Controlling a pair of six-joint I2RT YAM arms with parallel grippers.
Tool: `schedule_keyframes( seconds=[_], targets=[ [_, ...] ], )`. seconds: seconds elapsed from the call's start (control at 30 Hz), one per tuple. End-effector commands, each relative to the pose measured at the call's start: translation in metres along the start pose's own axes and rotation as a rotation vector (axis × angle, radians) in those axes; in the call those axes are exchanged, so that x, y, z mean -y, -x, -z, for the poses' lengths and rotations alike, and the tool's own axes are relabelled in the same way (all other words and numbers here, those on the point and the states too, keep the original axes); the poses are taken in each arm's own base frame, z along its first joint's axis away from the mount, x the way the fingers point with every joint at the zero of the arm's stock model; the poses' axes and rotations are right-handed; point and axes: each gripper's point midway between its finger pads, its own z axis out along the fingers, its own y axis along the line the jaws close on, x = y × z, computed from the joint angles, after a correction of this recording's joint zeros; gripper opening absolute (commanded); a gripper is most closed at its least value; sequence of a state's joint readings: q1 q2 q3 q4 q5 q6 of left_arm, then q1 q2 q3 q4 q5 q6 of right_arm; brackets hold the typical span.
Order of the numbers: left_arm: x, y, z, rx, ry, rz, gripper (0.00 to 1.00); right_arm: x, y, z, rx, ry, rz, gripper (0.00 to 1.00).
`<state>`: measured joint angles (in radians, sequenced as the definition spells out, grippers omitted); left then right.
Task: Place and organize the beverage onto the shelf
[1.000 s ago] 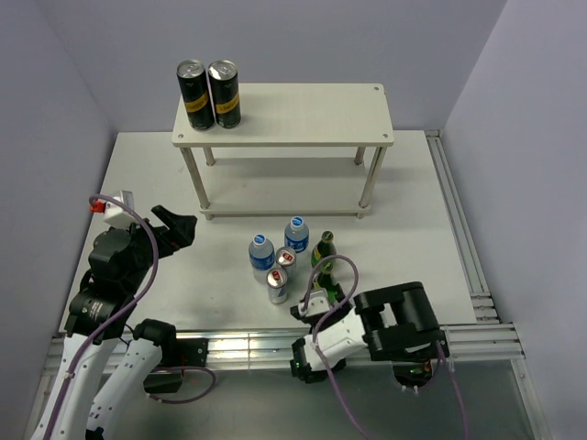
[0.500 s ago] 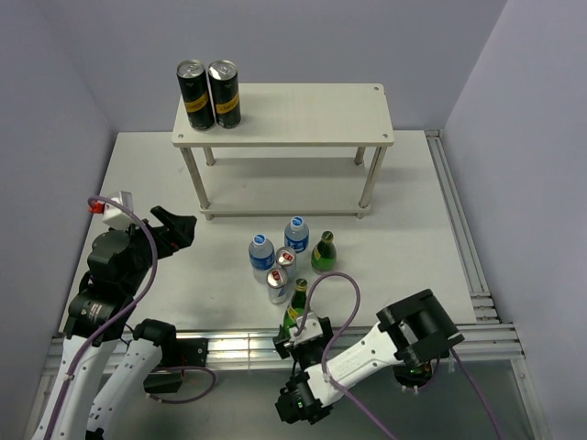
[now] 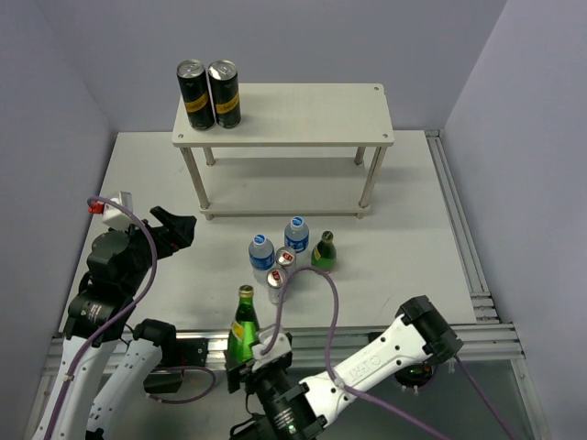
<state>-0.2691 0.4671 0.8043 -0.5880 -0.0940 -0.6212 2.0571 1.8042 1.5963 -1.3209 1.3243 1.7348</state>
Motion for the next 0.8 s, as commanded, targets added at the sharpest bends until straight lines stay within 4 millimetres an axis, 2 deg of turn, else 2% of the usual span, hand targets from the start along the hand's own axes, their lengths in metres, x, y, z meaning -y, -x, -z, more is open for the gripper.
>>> schedule_keyframes(
  seconds=[0.0, 0.13, 0.17, 0.23, 0.27, 0.3, 0.33, 0.37, 0.4, 0.43, 0.57, 0.63, 0.7, 0.73, 0.77],
  targets=[
    [0.005, 0.008, 0.002, 0.038, -0.027, -0.008, 0.97, -0.009, 0.051, 0.0, 0.125, 0.004, 0.212, 0.0],
    [0.006, 0.009, 0.004, 0.042, -0.032, -0.009, 0.97, -0.026, 0.077, 0.005, 0.123, 0.019, 0.168, 0.0],
    [0.006, 0.01, 0.004, 0.043, -0.033, -0.009, 0.97, -0.027, 0.081, 0.005, 0.124, 0.018, 0.202, 0.0],
    [0.006, 0.009, 0.004, 0.042, -0.035, -0.009, 0.97, -0.034, 0.09, 0.006, 0.122, 0.03, 0.149, 0.0],
    [0.006, 0.009, 0.004, 0.042, -0.035, -0.01, 0.97, -0.035, 0.092, 0.007, 0.109, 0.037, 0.196, 0.0],
    [0.007, 0.01, 0.005, 0.044, -0.037, -0.01, 0.97, -0.034, 0.103, 0.007, 0.103, 0.045, 0.176, 0.0],
    [0.007, 0.01, 0.005, 0.046, -0.038, -0.01, 0.97, -0.048, 0.098, 0.006, 0.094, 0.076, 0.097, 0.0],
    [0.007, 0.01, 0.005, 0.046, -0.038, -0.01, 0.97, -0.05, 0.096, 0.007, 0.065, 0.114, 0.19, 0.0],
    [0.007, 0.011, 0.005, 0.05, -0.037, -0.008, 0.97, -0.049, 0.112, 0.008, 0.059, 0.155, 0.136, 0.0],
    [0.006, 0.011, 0.005, 0.051, -0.036, -0.008, 0.97, -0.062, 0.107, 0.006, 0.06, 0.209, 0.053, 0.0],
    [0.006, 0.011, 0.006, 0.052, -0.036, -0.009, 0.97, -0.055, 0.132, -0.005, 0.046, 0.273, 0.004, 0.0],
    [0.006, 0.011, 0.006, 0.052, -0.036, -0.009, 0.97, -0.051, 0.145, -0.018, 0.054, 0.266, 0.0, 0.0],
    [0.007, 0.011, 0.006, 0.049, -0.038, -0.009, 0.97, -0.044, 0.158, -0.027, 0.062, 0.261, 0.006, 0.0],
    [0.007, 0.011, 0.006, 0.049, -0.038, -0.009, 0.97, -0.038, 0.166, -0.04, 0.062, 0.258, -0.004, 0.0],
    [0.006, 0.011, 0.006, 0.051, -0.038, -0.01, 0.97, -0.028, 0.181, -0.042, 0.076, 0.264, -0.019, 0.0]
  ],
)
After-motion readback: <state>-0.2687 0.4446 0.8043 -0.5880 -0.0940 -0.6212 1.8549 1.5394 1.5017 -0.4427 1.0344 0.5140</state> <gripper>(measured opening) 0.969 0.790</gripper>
